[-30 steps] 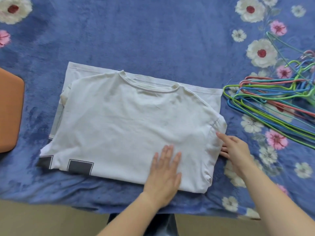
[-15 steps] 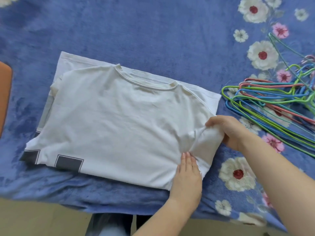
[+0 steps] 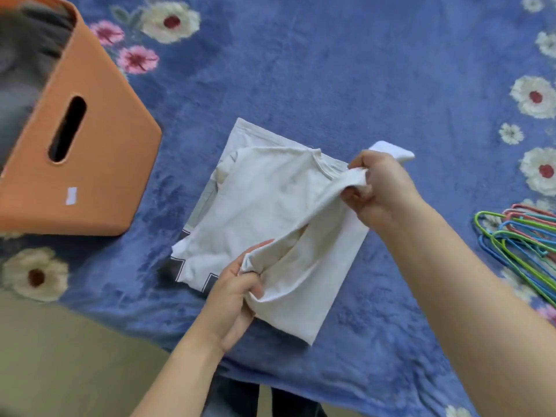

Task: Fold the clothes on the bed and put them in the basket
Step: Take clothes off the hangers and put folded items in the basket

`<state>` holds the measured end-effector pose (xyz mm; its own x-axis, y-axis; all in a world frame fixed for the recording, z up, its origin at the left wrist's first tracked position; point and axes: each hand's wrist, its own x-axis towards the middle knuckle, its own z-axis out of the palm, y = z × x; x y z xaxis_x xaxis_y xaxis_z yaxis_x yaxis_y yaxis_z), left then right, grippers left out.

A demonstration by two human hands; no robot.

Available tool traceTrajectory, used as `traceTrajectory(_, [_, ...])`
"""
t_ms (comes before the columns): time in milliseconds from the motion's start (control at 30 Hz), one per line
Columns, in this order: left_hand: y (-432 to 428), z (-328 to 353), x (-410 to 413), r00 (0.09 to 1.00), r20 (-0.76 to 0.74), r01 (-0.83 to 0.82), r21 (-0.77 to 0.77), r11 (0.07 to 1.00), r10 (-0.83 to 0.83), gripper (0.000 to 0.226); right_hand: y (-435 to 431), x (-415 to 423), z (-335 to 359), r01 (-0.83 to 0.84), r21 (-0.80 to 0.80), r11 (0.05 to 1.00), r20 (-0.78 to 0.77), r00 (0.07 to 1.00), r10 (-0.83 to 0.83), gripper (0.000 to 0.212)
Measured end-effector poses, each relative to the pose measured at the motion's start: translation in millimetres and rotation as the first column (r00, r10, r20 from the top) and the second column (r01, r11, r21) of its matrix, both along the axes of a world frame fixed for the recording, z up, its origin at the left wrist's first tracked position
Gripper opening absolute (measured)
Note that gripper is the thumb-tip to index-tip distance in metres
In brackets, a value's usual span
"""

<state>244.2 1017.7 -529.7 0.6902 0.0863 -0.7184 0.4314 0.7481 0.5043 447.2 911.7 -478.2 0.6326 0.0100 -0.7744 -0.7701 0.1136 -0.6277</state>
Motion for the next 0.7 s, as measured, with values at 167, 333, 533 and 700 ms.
traceTrajectory(167, [68, -17, -30, 0.955, -0.099, -0.270, 0.095, 0.958, 0.279, 0.069, 88, -18, -10, -0.334, 0.123, 0.935, 0.106, 0.941, 0.322, 0.013])
traceTrajectory(333, [96, -38, -44, 0.951, -0.293, 0.041, 0.447, 0.894, 0.103, 0.040, 86, -50, -62, -0.498, -0.278, 0.821, 0.071, 0.842, 0.535, 0.041])
traceTrajectory(533, [102, -51, -36, 0.864, -0.501, 0.427, 0.770, 0.474, 0.037, 0.007, 32, -79, -93, -0.371, -0.601, 0.708, 0.085, 0.851, 0.518, 0.031])
traceTrajectory(700, [105, -60, -29, 0.870, -0.491, 0.450, 0.833, 0.323, 0.053, 0.045, -2, -114, -108, -0.235, -0.745, 0.624, 0.001, 0.936, 0.353, 0.031])
